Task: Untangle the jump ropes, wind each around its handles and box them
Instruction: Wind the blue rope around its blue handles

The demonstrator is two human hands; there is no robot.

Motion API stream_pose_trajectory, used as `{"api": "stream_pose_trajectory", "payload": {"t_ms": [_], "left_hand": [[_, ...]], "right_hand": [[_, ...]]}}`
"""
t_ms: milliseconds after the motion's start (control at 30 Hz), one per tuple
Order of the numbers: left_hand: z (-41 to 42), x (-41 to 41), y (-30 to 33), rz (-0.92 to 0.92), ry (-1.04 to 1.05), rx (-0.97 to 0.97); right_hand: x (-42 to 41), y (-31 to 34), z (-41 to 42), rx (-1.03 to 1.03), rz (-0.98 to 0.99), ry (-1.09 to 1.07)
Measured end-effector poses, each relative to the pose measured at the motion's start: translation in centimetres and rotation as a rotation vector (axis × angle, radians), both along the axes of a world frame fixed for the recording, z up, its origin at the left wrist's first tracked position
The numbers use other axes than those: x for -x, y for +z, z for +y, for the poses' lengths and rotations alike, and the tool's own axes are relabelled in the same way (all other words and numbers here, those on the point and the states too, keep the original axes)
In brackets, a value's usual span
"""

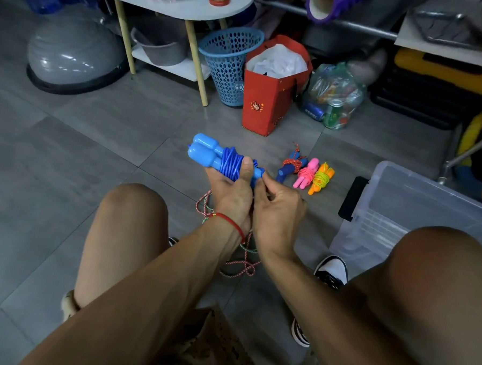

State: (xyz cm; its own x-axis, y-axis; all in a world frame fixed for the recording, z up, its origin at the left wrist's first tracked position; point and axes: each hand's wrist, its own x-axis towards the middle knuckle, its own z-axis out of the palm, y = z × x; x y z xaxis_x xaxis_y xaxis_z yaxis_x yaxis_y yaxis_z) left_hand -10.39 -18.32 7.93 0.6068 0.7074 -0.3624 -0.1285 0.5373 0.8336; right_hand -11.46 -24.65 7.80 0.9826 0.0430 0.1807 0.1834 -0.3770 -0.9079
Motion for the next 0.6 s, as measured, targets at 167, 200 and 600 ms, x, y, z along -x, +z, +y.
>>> {"api": "stream_pose_trajectory", "payload": {"t_ms": [167, 200, 600], "left_hand": [[-0.7, 0.0, -0.5, -0.062, -0.064, -0.163], [-1.0, -0.1, -0.4, -0.074, -0.082, -0.177], [-1.8, -1.5, -1.1, -0.059, -0.156, 0.018]], "right_hand": [[-0.3, 0.8, -0.7, -0.212, 0.285, -0.003], [-0.5, 1.0, -0.8, -0.286, 0.341, -0.027], [-4.0, 4.1, -2.7, -0.605, 0.759, 0.023]]}}
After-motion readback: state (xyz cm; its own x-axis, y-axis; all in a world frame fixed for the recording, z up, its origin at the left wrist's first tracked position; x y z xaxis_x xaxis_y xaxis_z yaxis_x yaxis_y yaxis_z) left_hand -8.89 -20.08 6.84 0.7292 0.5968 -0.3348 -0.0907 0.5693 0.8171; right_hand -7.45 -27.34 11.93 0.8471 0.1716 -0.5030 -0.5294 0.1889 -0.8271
